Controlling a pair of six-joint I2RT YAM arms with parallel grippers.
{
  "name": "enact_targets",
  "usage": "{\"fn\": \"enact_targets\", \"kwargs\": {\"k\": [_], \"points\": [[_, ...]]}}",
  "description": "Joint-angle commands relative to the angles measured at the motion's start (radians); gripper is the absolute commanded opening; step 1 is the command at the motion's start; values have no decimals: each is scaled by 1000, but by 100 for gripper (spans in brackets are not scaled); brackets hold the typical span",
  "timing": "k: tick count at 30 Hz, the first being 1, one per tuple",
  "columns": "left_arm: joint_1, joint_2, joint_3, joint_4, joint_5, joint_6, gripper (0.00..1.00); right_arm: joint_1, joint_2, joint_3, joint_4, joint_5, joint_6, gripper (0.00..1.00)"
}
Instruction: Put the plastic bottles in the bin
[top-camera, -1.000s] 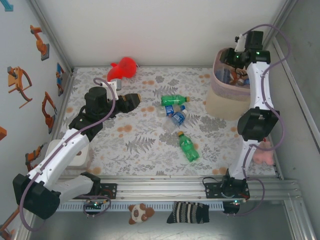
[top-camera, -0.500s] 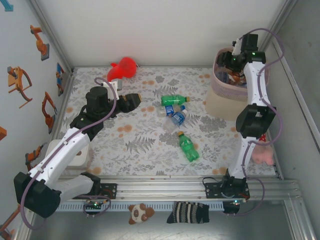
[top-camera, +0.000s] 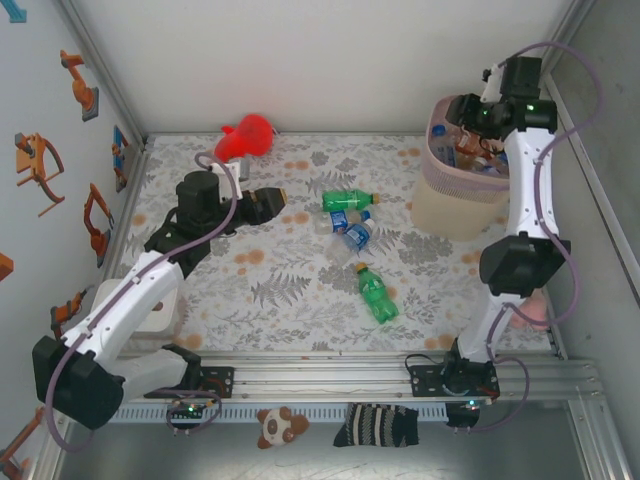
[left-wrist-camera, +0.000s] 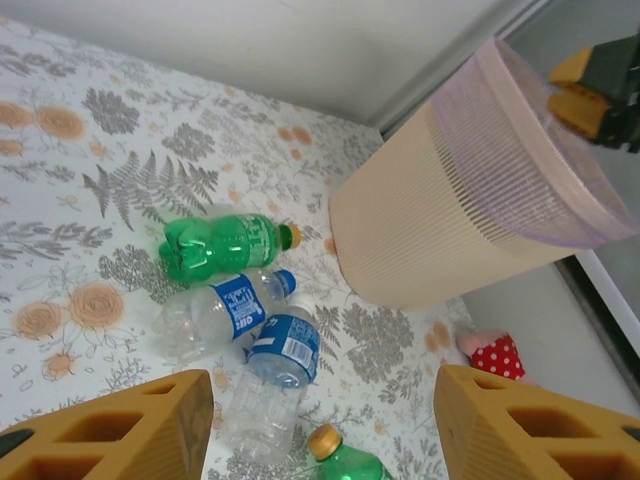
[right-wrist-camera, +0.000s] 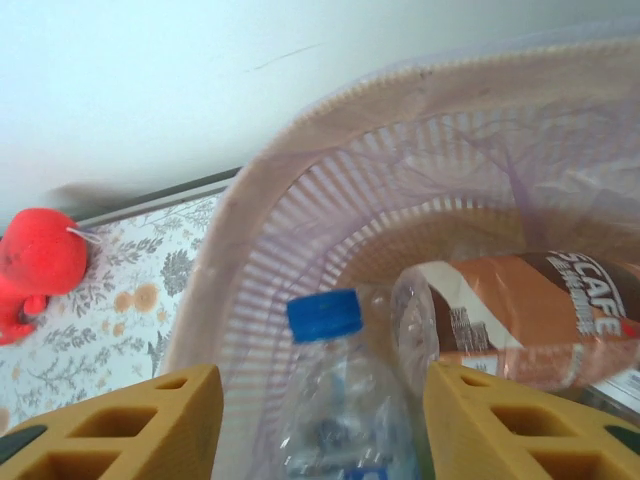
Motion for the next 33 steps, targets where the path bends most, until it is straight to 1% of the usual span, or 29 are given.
{"fn": "enact_targets", "kwargs": {"k": [1, 5, 8, 11, 16, 19, 21, 23, 26, 29, 33], "points": [[1, 54, 45, -7, 79, 24, 58, 2, -75, -63, -32, -1, 2, 51], [-17, 136, 113, -77, 135, 123, 57, 14, -151, -140, -26, -1, 1, 49], [-39, 216, 189, -178, 159, 241, 57, 22, -214, -197, -19, 2, 4, 48], [-62, 309, 276, -295, 160, 375, 57, 26, -278, -252, -7, 6, 9, 48], [-120, 478, 434, -500, 111, 680, 57, 28, -363, -307, -6, 16, 7, 48], [-149, 560, 492, -588, 82, 902, 59, 27, -398, -323, -9, 22, 5, 47], [-158, 599, 504, -607, 61, 1022, 63, 27, -413, -326, -14, 25, 3, 48], [-155, 634, 511, -600, 30, 1096, 67, 27, -422, -326, -21, 27, 0, 48], [-139, 686, 522, -596, 18, 1223, 72, 27, -437, -329, -31, 28, -3, 48], [-123, 744, 555, -581, -27, 1284, 75, 27, -450, -331, -44, 33, -7, 47], [-102, 828, 631, -584, -4, 1310, 80, 27, -465, -341, -49, 39, -13, 48]]}}
